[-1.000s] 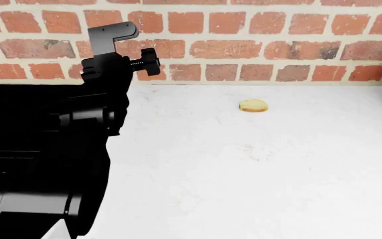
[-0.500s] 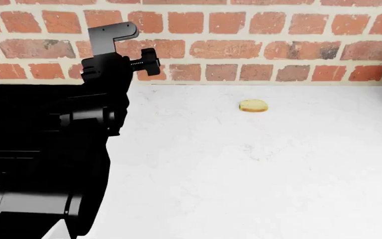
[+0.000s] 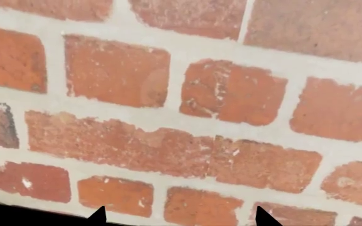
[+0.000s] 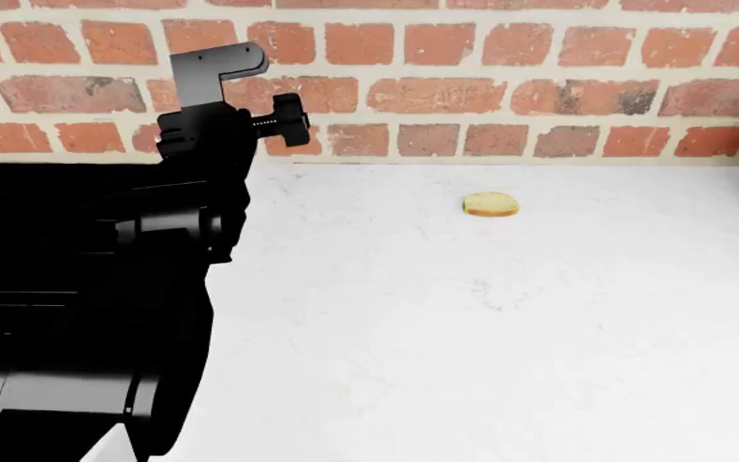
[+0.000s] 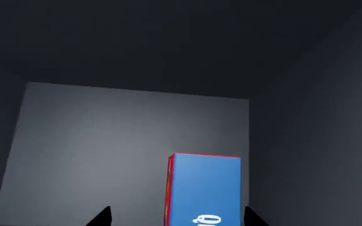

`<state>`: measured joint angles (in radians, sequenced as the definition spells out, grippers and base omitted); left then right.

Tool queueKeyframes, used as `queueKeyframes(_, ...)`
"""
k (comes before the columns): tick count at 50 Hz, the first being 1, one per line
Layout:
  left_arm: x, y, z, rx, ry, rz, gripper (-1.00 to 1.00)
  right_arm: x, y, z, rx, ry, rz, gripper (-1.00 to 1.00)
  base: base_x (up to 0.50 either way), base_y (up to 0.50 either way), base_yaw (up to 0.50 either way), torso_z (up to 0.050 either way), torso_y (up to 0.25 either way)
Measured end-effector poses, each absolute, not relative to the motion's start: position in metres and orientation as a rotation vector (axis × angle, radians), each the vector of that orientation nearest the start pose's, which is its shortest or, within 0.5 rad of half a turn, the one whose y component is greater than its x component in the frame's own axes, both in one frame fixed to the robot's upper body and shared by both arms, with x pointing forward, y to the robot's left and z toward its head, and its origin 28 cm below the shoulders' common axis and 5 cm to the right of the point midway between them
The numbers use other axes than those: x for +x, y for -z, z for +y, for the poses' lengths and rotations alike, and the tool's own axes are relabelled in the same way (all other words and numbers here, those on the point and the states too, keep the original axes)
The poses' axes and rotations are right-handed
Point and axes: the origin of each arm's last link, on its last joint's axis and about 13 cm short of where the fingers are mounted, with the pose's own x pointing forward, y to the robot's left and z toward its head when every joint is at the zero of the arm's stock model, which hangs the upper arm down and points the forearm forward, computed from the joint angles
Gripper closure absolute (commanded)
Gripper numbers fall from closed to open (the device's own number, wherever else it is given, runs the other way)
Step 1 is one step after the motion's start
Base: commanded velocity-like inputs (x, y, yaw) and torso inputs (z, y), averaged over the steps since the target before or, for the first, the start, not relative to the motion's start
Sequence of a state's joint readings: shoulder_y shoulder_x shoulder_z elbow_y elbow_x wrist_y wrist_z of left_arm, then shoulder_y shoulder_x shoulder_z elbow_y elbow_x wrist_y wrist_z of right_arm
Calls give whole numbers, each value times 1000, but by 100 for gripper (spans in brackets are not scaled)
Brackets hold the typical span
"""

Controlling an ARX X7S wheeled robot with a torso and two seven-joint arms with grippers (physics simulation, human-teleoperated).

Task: Pick the boxed food and bar from the counter and place them in the cabinets closest to them.

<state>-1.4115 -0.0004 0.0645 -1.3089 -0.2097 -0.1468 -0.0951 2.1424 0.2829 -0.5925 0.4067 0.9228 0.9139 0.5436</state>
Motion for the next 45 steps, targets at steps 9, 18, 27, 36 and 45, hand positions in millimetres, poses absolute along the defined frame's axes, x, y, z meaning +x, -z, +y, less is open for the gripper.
queueKeyframes(9, 437, -219, 198, -145, -65, 52, -100, 255, -550, -82, -94, 37, -592, -100, 0, 0, 0, 0, 0)
queueKeyframes(18, 439, -235, 195, -180, -22, -7, -100, 241, -554, -82, -90, 25, -618, -100, 0, 0, 0, 0, 0)
queueKeyframes(27, 442, -260, 192, -205, 35, -94, -100, 226, -555, -81, -87, 11, -641, -100, 0, 0, 0, 0, 0)
queueKeyframes(36, 442, -272, 191, -194, 67, -149, -100, 213, -554, -80, -84, 3, -667, -100, -201, -3, 0, 0, 0)
queueKeyframes(45, 442, -279, 192, -189, 84, -178, -100, 203, -552, -78, -96, -3, -682, -100, -500, -6, 0, 0, 0)
